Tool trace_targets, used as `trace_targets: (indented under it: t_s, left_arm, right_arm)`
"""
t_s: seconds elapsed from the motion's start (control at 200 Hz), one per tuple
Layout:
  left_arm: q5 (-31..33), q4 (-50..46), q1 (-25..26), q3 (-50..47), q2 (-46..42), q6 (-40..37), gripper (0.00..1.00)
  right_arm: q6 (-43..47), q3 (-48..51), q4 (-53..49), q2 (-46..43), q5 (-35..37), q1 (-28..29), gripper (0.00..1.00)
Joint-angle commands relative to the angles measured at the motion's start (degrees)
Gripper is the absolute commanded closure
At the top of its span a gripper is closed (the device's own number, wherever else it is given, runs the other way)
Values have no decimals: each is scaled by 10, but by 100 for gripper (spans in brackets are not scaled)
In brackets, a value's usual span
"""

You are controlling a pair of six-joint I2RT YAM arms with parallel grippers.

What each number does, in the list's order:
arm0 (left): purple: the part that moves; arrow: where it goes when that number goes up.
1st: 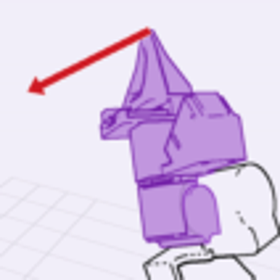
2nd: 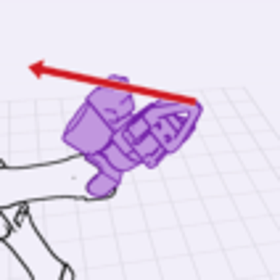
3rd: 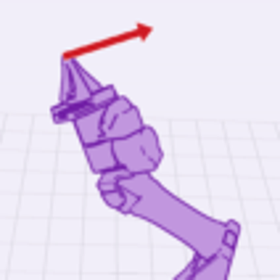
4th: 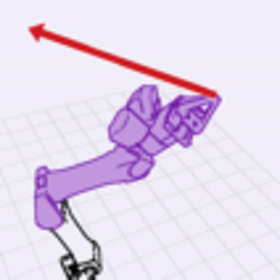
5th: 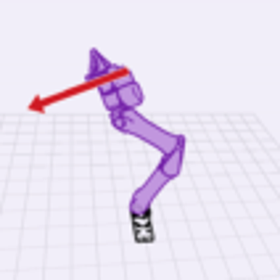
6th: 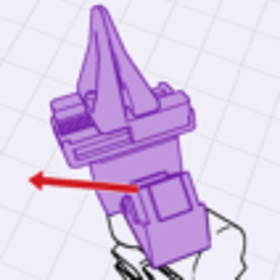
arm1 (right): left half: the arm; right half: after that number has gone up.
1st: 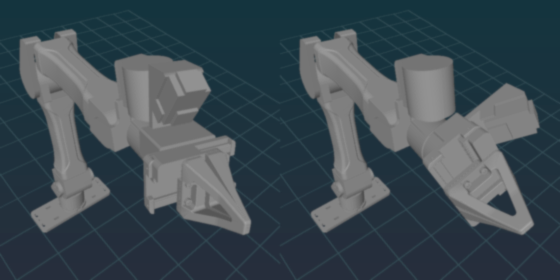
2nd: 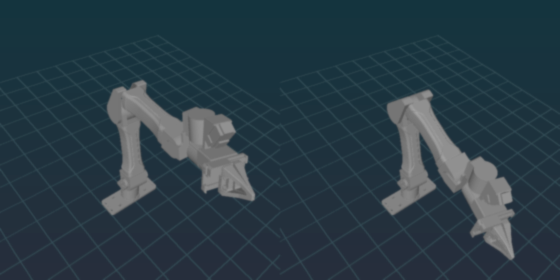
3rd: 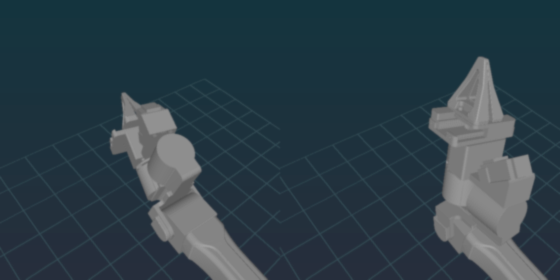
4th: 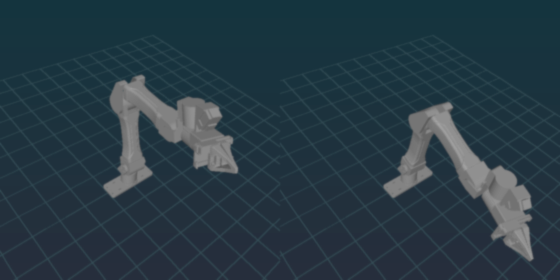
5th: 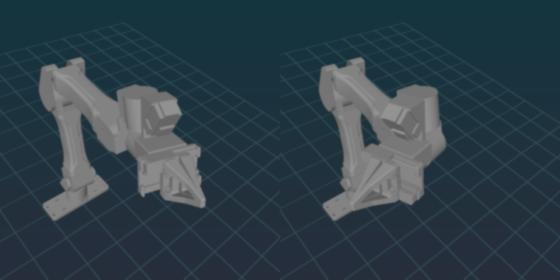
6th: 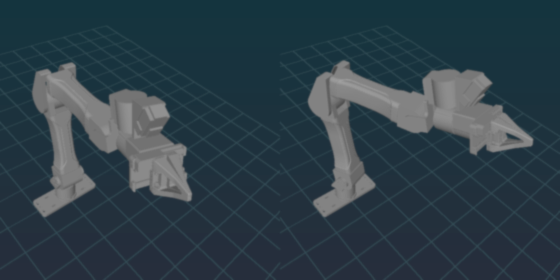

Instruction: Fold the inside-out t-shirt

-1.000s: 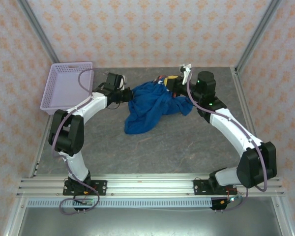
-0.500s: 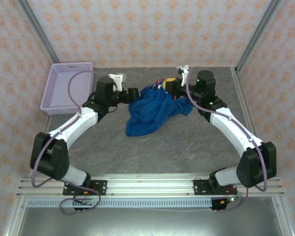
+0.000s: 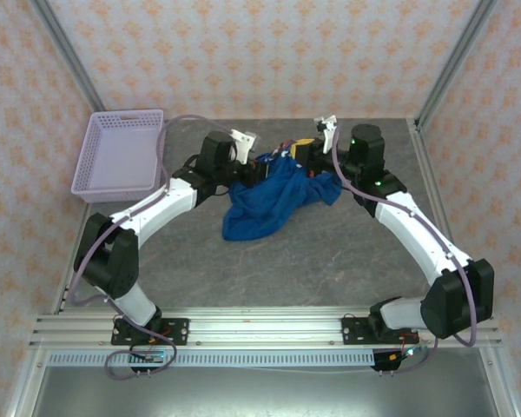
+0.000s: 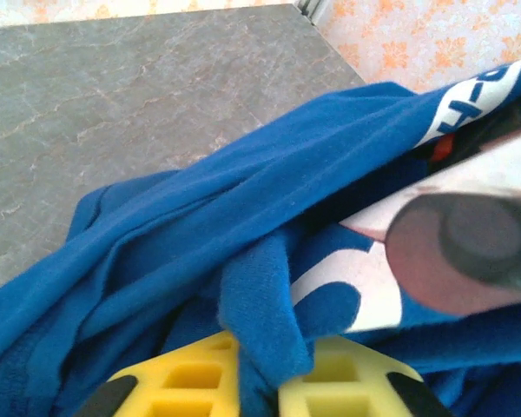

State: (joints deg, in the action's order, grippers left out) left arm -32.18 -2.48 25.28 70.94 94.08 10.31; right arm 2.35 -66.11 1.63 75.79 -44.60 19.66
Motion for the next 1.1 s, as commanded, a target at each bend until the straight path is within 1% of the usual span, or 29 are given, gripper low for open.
trace_targets:
  t_s: [0.0, 0.18, 0.315, 0.36, 0.575, 0.676, 0.836, 0.876, 0.921, 0.981, 1.096]
  left_arm:
    - [24, -9, -15, -18, -22, -2, 90]
    - [39, -1, -39, -52, -31, 16, 91]
    - [49, 0, -45, -67, -24, 19, 90]
    - [49, 1, -44, -70, -20, 22, 88]
    - [38, 19, -44, -95, -24, 31, 71]
    - [25, 29, -44, -105, -32, 34, 70]
    - [-20, 46, -44, -105, -34, 36, 70]
    - [-35, 53, -43, -104, -34, 39, 69]
    - [-43, 57, -40, -103, -37, 40, 65]
    - [-39, 62, -36, -106, -44, 39, 61]
    - [-5, 67, -36, -116, -66, 34, 53]
  right_arm:
    - [-23, -72, -17, -35, 41, -9, 100]
    - [-98, -131, -55, -40, 60, -9, 100]
    - [-132, -147, -38, -44, 53, -9, 100]
    - [-132, -149, -32, -46, 50, -9, 100]
    - [-94, -156, -40, -26, 35, -10, 100]
    - [-83, -166, -48, -10, 18, -10, 100]
    - [-94, -177, -36, 5, -5, -9, 100]
    - [-96, -182, -36, 10, -7, -10, 100]
    - [-102, -188, -36, 14, -8, -10, 100]
    - [-102, -199, -49, 21, -8, -10, 100]
    - [-99, -214, -61, 35, -1, -10, 100]
